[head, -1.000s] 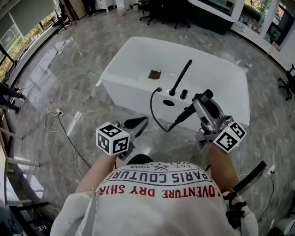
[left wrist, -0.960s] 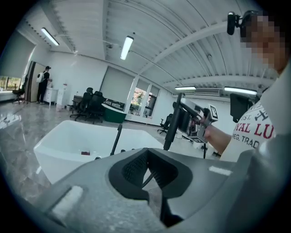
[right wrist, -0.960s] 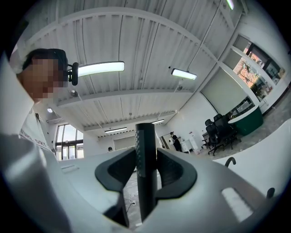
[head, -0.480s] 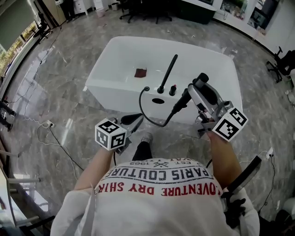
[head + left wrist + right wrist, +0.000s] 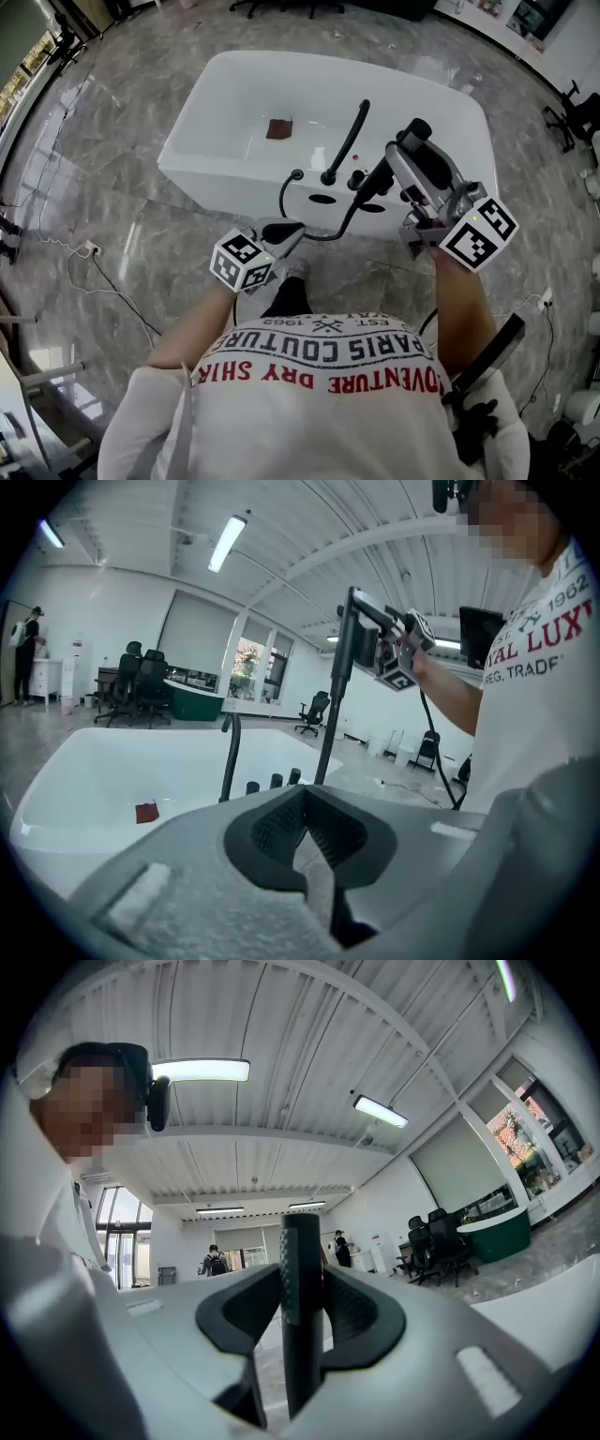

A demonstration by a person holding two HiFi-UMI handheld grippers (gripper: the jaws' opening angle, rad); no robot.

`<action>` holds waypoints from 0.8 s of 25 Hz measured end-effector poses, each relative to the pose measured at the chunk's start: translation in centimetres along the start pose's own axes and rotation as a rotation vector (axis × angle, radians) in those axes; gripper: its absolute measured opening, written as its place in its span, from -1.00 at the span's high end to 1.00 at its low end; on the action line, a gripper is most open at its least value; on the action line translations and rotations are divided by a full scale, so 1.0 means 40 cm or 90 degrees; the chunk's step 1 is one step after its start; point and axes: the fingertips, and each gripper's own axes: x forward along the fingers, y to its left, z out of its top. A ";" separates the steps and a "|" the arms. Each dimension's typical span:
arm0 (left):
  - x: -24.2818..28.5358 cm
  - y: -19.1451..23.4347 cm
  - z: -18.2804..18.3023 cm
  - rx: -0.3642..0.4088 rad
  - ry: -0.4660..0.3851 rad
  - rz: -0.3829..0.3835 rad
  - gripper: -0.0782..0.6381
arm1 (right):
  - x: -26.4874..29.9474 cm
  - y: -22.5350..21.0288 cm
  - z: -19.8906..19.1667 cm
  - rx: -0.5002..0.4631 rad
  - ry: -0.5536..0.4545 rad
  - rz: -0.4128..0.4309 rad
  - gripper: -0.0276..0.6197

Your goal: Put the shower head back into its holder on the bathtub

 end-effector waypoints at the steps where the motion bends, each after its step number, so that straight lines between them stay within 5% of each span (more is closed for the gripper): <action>1: 0.019 0.020 -0.012 0.007 0.013 -0.002 0.77 | 0.017 -0.012 0.007 0.002 0.000 0.001 0.48; 9: 0.144 0.114 -0.135 0.021 0.125 -0.033 0.39 | 0.093 -0.061 0.069 0.046 -0.022 0.013 0.47; 20: 0.321 0.081 -0.341 0.177 0.280 -0.071 0.26 | 0.077 -0.037 0.108 0.048 -0.014 0.017 0.47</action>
